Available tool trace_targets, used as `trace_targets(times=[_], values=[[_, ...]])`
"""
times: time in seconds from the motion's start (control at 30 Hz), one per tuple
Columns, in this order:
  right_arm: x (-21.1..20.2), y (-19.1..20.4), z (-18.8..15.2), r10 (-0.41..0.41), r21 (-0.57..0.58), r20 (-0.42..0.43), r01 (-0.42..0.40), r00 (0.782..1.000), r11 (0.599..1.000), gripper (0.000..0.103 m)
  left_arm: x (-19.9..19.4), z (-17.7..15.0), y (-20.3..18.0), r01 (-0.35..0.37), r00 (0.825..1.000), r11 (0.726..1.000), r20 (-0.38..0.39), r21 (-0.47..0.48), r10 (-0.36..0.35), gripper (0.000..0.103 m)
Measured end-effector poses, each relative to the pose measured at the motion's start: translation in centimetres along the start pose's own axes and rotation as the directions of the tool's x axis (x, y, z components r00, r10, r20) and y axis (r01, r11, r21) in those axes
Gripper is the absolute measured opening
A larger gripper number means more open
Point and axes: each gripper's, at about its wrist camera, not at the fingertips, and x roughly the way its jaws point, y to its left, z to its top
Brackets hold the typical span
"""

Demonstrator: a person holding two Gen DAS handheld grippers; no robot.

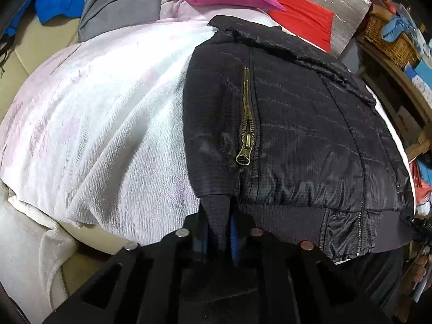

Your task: Fold large clothes

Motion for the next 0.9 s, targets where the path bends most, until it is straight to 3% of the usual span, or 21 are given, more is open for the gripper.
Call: trace_targets(times=[0.17, 0.3, 0.57, 0.63, 0.7, 0.73, 0.77, 0.83, 0.9], values=[[-2.6, 1.1, 0.4, 0.109, 0.003, 0.051, -0.11, 0.993, 0.994, 0.008, -2.6, 0.8, 0.3, 0.056, 0.997, 0.998, 0.044, -0.011, -0.056, 0.009], [-4.5, 1.8, 0.4, 0.136, -0.017, 0.064, -0.135, 0.989, 0.991, 0.008, -5.6, 0.8, -0.4, 0.079, 0.993, 0.997, 0.091, 0.026, -0.081, 0.009], [-5.1, -0.6, -2.9, 0.129, 0.0, 0.018, -0.129, 0.991, 0.992, 0.008, -4.7, -2.4, 1.4, 0.089, 0.995, 0.996, 0.035, 0.014, -0.09, 0.009], [-4.3, -1.5, -3.6, 0.081, 0.006, 0.007, -0.081, 0.997, 0.997, 0.013, -4.1, -2.8, 2.1, 0.111, 0.993, 0.994, 0.029, -0.006, -0.111, 0.011], [-3.9, -2.5, -3.8, 0.108, 0.038, 0.012, -0.108, 0.994, 0.993, 0.015, -3.9, -2.7, 2.9, 0.148, 0.988, 0.988, 0.037, -0.041, -0.147, 0.016], [-4.0, -2.9, -3.7, 0.119, 0.051, 0.019, -0.119, 0.993, 0.992, 0.024, -4.0, -2.6, 3.2, 0.168, 0.985, 0.984, 0.043, -0.051, -0.166, 0.016], [-4.1, -3.1, -3.6, 0.119, 0.053, 0.03, -0.12, 0.992, 0.991, 0.044, -4.1, -2.3, 3.5, 0.183, 0.982, 0.981, 0.049, -0.056, -0.181, 0.019], [-4.5, -3.5, -3.1, 0.125, 0.052, 0.06, -0.128, 0.99, 0.99, 0.071, -4.3, -1.9, 3.8, 0.177, 0.983, 0.983, 0.064, -0.052, -0.173, 0.035], [-4.5, -3.6, -2.7, 0.126, 0.054, 0.063, -0.13, 0.99, 0.99, 0.071, -4.4, -1.4, 4.1, 0.155, 0.985, 0.986, 0.083, -0.065, -0.15, 0.044]])
